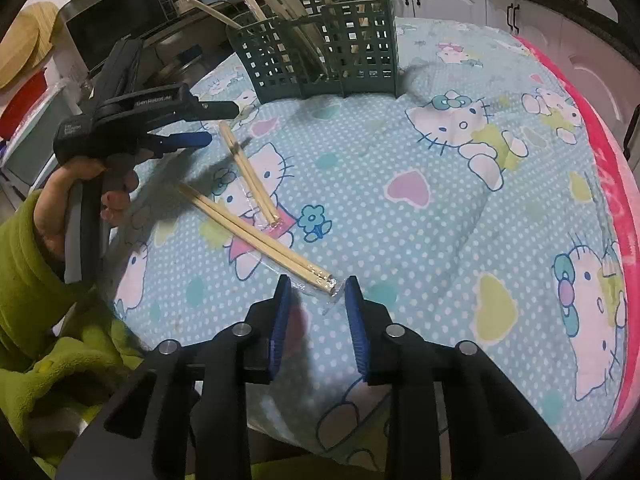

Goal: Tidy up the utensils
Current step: 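Close the left tool on a wrapped chopstick while the right tool grasps another, then lift both held chopsticks and carry them toward the green caddy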

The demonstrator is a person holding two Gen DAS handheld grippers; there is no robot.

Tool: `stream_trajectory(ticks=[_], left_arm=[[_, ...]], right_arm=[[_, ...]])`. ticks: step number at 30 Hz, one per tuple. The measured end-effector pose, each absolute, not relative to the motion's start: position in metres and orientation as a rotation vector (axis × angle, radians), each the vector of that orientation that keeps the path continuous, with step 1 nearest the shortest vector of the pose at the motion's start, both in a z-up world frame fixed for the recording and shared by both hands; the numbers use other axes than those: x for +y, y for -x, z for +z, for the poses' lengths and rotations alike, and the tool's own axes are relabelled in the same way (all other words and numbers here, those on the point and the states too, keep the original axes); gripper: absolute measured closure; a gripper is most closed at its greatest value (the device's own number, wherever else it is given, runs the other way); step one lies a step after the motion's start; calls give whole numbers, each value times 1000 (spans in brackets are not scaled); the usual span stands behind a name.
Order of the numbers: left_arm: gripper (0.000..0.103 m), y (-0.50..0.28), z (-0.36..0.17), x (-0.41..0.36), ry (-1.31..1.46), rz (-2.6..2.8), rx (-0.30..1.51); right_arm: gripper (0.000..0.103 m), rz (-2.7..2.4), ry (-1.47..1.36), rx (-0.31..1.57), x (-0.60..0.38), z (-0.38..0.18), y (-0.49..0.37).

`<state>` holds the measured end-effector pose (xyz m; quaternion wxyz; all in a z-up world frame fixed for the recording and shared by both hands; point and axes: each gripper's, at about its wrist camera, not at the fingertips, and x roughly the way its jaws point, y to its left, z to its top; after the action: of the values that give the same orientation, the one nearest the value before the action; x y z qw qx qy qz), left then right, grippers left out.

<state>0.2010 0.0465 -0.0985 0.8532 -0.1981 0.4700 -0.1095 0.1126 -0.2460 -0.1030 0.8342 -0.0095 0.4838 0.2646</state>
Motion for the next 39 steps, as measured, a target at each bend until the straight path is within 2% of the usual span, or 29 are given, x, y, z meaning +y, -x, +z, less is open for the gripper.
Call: stream_trajectory(ticks=[6,12,17,19,22,28,39], left_arm=[[37,-212,-101,50,437,-203,985],[48,-226,-102,52,426,-154,991],[74,-234,-103,52,371,-78,985],[83,-236,-104,54,358,-58,981],[91,-237,-104,57,340,-56,980],[99,-236,-104,66,359,-84,971],[101,-199,-64,66,403,-201,848]], right_arm=[[84,558,35,1019,-246,-104,-114],[92,564,36,1013,-247,-104,-116],[95,564,61,1001,-245,-102,-114],[101,561,77,991,-244,-100,-113],[101,565,93,968,-243,-95,-111],[102,562,92,943,-244,-87,-111],[102,528,91,847,-250,-60,-109]])
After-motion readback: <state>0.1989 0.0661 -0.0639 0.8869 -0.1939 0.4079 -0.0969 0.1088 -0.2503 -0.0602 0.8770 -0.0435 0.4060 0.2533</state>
